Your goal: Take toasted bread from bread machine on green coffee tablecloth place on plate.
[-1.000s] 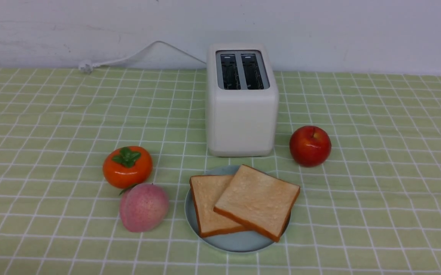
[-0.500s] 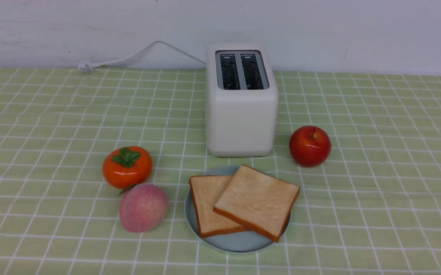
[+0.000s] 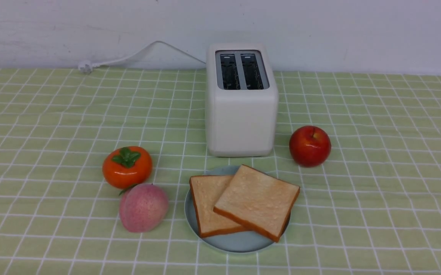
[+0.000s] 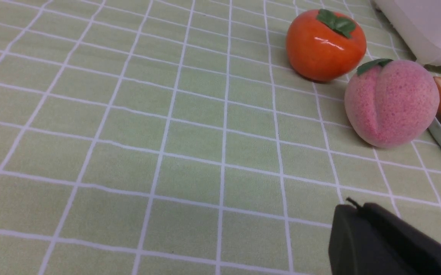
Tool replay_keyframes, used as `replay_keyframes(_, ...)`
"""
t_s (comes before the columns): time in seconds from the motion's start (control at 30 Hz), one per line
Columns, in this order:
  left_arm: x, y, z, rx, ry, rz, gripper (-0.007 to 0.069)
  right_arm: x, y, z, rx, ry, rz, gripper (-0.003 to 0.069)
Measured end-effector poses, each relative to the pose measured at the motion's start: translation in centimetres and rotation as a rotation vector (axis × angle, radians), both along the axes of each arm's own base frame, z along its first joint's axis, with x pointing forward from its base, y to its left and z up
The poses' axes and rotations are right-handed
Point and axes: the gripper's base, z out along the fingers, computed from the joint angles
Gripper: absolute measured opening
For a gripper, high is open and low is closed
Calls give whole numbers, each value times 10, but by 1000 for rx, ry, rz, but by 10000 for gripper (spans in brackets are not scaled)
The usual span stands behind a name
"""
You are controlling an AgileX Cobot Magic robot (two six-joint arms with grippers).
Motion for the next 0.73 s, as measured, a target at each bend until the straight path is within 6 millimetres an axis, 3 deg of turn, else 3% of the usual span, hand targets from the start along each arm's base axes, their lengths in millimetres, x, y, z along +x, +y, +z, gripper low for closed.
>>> replay_keyframes(0.73,0,1,0,26,-1,2,-1,0,0,0,0,0,0,68)
